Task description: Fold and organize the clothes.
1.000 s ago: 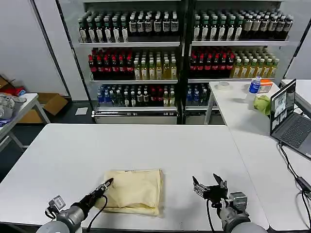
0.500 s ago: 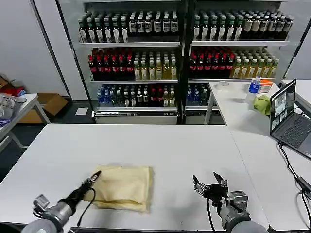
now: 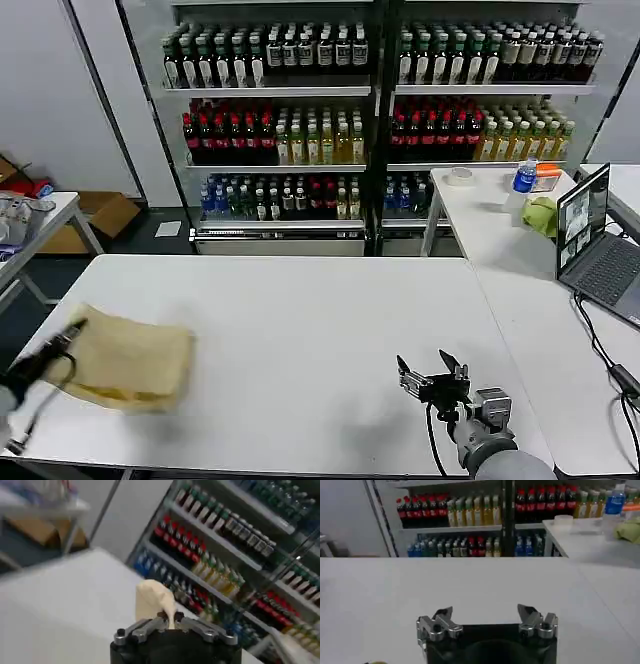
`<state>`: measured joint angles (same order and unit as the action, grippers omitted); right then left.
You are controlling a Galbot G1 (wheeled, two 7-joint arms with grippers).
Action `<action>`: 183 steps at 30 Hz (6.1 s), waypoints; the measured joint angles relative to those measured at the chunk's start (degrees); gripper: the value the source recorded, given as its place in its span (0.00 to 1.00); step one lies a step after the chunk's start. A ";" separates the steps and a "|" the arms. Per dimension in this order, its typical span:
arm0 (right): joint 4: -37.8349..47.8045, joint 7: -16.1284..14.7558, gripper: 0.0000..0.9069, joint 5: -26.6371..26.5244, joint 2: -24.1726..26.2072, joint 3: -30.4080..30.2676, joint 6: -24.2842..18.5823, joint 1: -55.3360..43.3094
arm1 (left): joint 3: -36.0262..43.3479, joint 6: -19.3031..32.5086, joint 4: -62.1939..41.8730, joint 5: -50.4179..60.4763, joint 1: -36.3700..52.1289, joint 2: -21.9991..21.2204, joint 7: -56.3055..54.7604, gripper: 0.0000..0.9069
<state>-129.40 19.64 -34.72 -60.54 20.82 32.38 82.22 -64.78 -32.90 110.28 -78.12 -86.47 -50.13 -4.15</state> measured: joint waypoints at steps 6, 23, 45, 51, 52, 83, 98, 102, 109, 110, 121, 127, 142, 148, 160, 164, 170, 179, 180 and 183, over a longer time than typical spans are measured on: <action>0.36 0.00 1.00 0.07 -0.52 -0.17 0.00 -0.10 | -1.59 -0.01 3.15 6.23 -1.27 5.07 0.80 0.02; 2.52 0.13 1.00 1.16 -1.99 -1.01 -0.03 -0.86 | 29.35 1.17 11.32 39.29 1.74 -5.65 -3.55 0.02; 4.21 -0.50 1.00 1.02 -1.85 -0.65 -0.02 -2.61 | 57.80 1.92 0.15 46.83 21.88 -19.69 -7.39 1.00; 4.38 -0.86 1.00 1.10 -1.94 -0.66 -0.13 -3.08 | 60.74 3.97 -2.53 45.75 25.63 -23.04 -6.92 1.00; 4.45 -0.94 1.00 1.11 -1.96 -0.69 -0.18 -3.18 | 61.09 4.46 -2.79 45.39 26.01 -23.45 -6.80 1.00; 18.58 2.96 1.00 -15.84 -12.46 -11.35 -0.62 -23.44 | 34.96 15.14 12.63 36.59 6.64 -20.53 -6.94 1.00; 32.21 5.64 0.09 -23.81 -20.48 -15.08 -0.78 -33.31 | 28.79 16.01 17.45 36.73 -0.60 -21.88 -7.17 1.00; 34.87 6.28 0.00 -24.62 -21.97 -15.86 -0.83 -34.46 | 28.04 16.11 17.99 36.73 -1.45 -22.15 -7.17 1.00; 37.94 7.27 0.00 -25.19 -23.10 -16.60 -0.72 -35.73 | 27.59 16.20 18.42 36.96 -2.33 -22.77 -7.15 1.00; 38.10 7.28 0.00 -25.20 -23.12 -16.60 -0.73 -35.84 | 27.56 16.20 18.54 36.97 -2.47 -22.88 -7.15 1.00; 40.59 7.26 0.00 -24.65 -22.26 -15.80 -0.77 -37.57 | 27.31 16.21 19.09 37.15 -3.18 -23.57 -7.08 1.00; 41.64 6.55 0.00 -23.78 -20.76 -15.05 0.07 -38.54 | 27.79 16.22 19.13 37.57 -3.29 -24.14 -6.94 1.00; 44.58 2.91 1.00 -19.62 -17.49 -14.09 0.59 -41.15 | 28.32 16.03 19.13 37.95 -3.33 -24.67 -6.81 1.00; 43.93 -0.71 1.00 -13.01 -16.22 -14.91 -2.09 -40.61 | 28.34 16.01 19.13 38.16 -3.34 -24.38 -6.73 1.00; 32.55 -5.54 1.00 8.81 -10.42 -13.03 -19.97 -28.96 | 28.33 16.93 18.32 41.01 -3.20 -22.55 -5.41 1.00; 27.21 -6.40 1.00 12.73 -9.16 -10.93 -23.70 -22.35 | 28.73 17.33 18.10 42.29 -3.05 -22.01 -4.91 1.00; 19.80 -7.39 1.00 16.92 -8.00 -7.68 -27.47 -12.93 | 29.27 17.61 18.13 44.28 -3.22 -21.59 -4.29 1.00; 13.06 -7.19 1.00 20.53 -8.05 -4.99 -29.29 -3.50 | 29.13 17.89 18.86 46.26 -3.81 -21.44 -3.58 1.00; 12.53 -7.19 1.00 20.79 -8.05 -4.79 -29.45 -2.83 | 29.09 17.94 18.94 46.47 -3.90 -21.48 -3.51 1.00; 11.13 -7.19 1.00 21.36 -8.05 -4.37 -29.75 -1.00 | 28.99 18.11 19.25 47.07 -4.16 -21.69 -3.25 1.00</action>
<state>-118.27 12.45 -13.36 -68.59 16.45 2.63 81.23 -35.79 -14.78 129.54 -31.06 -90.63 -71.81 -7.40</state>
